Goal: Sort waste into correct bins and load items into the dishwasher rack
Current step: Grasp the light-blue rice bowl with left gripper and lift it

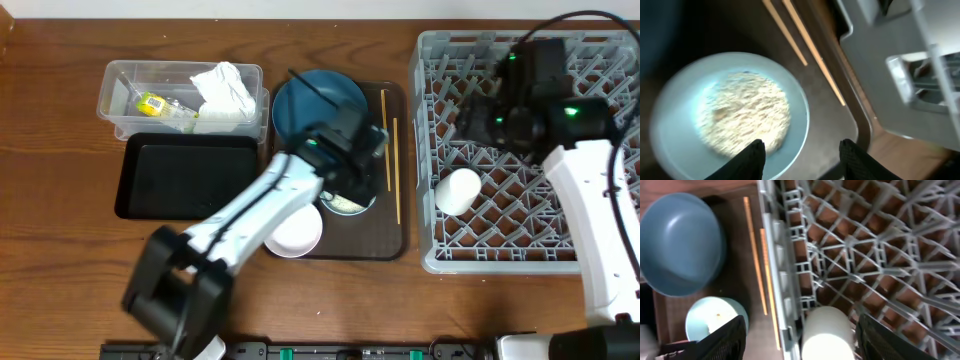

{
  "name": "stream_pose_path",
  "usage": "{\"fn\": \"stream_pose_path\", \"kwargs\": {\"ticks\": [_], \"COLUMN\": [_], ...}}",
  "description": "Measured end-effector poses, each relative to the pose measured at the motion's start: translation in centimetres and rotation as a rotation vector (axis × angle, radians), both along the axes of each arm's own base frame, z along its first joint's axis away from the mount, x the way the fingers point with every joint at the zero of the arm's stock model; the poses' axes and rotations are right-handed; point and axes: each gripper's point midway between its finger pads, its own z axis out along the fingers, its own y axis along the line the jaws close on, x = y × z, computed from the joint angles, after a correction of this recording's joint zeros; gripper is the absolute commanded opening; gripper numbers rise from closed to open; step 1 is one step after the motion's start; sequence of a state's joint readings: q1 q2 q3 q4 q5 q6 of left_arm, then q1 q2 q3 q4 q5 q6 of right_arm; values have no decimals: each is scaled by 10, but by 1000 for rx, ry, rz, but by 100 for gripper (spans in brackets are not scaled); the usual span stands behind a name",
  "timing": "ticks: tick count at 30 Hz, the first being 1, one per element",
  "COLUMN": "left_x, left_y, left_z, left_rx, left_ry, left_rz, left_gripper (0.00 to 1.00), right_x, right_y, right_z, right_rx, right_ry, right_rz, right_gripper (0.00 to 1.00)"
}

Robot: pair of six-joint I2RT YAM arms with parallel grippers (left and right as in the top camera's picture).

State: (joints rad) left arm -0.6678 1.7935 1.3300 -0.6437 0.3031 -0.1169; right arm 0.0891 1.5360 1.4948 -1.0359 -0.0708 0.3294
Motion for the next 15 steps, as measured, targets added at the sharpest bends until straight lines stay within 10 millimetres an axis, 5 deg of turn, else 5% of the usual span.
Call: {"fn": "stream_pose_path", "kwargs": {"ticks": [6, 12, 15], "left_x": [-8, -8, -6], "left_y": [-14, -23, -24], "left_z": [-36, -46, -49], "left_rx": [86, 107, 117], "left_ry": [3, -23, -40], "left_rz": [-33, -46, -47], "left_gripper": [51, 51, 40], "right_x": [-5, -5, -5], "right_y": [-4, -5, -5], "right_z": [0, 0, 0], "right_rx": [-7, -10, -10], "right_ry": [14, 14, 14], "right_rz": [8, 13, 13], "right_gripper": [70, 70, 70]}}
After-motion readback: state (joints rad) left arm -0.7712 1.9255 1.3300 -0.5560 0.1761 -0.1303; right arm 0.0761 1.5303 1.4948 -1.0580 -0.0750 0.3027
